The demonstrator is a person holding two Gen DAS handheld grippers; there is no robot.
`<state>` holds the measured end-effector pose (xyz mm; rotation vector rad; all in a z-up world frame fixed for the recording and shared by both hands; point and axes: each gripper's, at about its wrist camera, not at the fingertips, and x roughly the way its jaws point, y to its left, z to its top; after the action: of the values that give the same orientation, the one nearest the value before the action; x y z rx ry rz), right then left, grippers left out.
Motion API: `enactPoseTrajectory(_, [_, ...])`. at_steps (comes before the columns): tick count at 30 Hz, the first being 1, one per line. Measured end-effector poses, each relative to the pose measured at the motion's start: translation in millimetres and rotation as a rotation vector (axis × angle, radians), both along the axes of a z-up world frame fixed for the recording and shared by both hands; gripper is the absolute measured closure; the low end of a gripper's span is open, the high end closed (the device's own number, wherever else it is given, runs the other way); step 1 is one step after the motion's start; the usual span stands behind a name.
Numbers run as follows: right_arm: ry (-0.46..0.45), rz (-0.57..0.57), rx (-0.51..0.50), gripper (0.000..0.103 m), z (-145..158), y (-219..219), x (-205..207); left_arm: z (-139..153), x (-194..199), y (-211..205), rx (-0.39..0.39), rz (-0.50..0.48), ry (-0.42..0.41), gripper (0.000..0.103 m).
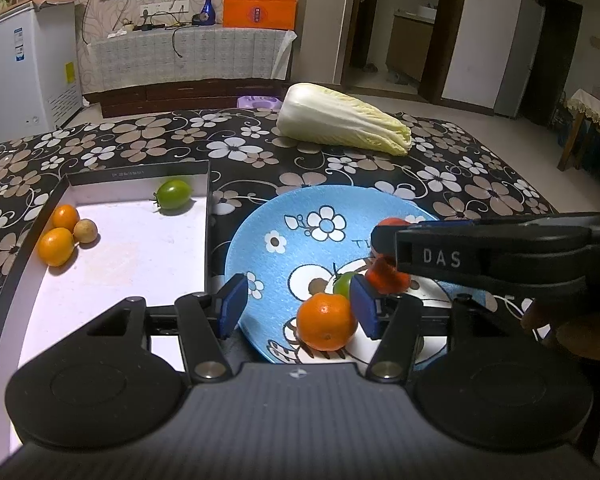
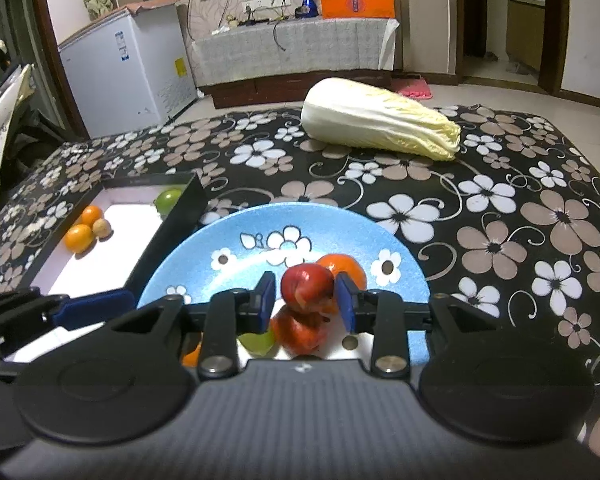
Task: Organize fruits
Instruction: 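Open the right tool to drop the red apple and move both tools back to the tray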
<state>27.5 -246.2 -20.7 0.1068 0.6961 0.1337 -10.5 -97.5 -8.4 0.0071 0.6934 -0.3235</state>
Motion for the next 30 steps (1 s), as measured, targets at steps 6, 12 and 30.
enactPoseTrajectory(6, [-0.028, 0.005, 0.016, 0.064, 4.4, 0.1, -2.2, 0.8, -0.2, 0.4, -0.007, 0.004, -0.004, 0.040])
enactPoseTrajectory(12, [-0.068, 0.013, 0.043, 0.064, 10.5, 0.0, -4.7, 3.7, -1.3, 3.8, -0.017, 0.010, -0.013, 0.040])
enactPoseTrajectory(30, [-0.113, 0.106, 0.071, 0.064, 19.2, 37.7, 1.3, 14.3, 3.5, 46.8, -0.037, 0.117, -0.027, 0.039])
